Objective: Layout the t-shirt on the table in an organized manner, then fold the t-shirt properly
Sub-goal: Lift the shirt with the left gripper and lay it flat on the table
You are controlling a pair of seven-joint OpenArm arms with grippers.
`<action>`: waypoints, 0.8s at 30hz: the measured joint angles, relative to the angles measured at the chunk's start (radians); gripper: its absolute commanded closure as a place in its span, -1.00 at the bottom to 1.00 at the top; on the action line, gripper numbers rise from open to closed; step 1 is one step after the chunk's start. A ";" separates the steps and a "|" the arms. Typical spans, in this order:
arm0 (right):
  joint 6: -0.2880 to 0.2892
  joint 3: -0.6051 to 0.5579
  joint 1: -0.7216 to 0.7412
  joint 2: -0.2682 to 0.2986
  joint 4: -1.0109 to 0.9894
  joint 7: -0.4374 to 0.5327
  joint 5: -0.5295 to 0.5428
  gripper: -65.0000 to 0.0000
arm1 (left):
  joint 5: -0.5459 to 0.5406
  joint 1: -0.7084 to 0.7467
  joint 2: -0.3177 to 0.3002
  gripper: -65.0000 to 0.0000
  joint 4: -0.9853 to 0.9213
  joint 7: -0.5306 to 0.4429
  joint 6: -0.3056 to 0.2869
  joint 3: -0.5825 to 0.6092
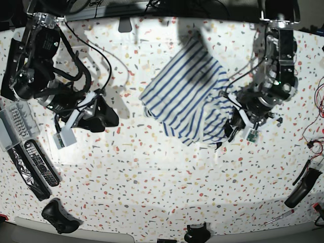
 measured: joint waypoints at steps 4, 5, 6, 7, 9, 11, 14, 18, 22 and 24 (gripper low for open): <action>0.000 0.000 0.000 0.000 0.000 0.000 0.001 0.13 | -0.076 0.000 -0.029 0.14 0.102 0.063 -0.004 0.002; 0.000 0.000 0.000 0.000 0.000 0.000 0.003 0.13 | -0.088 0.000 -0.035 0.14 0.130 0.077 -0.005 0.002; 0.000 0.000 0.000 0.000 0.000 0.000 0.004 0.13 | -0.095 0.000 -0.045 0.14 0.152 0.085 -0.005 0.002; 0.000 0.000 0.000 0.000 0.000 0.000 0.007 0.13 | -0.110 0.000 -0.053 0.14 0.169 0.107 -0.004 0.002; 0.000 -0.011 0.000 0.000 0.000 0.018 0.029 0.13 | -0.148 0.011 -0.069 0.15 0.185 0.108 -0.004 -0.006; 0.000 -0.049 0.003 0.000 0.000 0.053 0.024 0.17 | -0.220 0.042 -0.080 0.25 0.188 0.105 -0.004 -0.033; 0.000 -0.140 0.011 -0.023 -0.012 0.119 -0.087 0.72 | -0.325 0.098 -0.078 0.75 0.188 0.118 -0.005 -0.105; 0.000 -0.266 0.037 -0.059 -0.062 0.232 -0.236 1.00 | -0.375 0.169 -0.080 1.00 0.188 0.104 -0.005 -0.197; 0.001 -0.363 0.095 -0.079 -0.152 0.276 -0.349 1.00 | -0.373 0.274 -0.078 1.00 0.186 0.074 -0.005 -0.211; 0.000 -0.406 0.122 -0.087 -0.226 0.275 -0.383 1.00 | -0.374 0.319 -0.061 1.00 0.180 0.013 -0.004 -0.210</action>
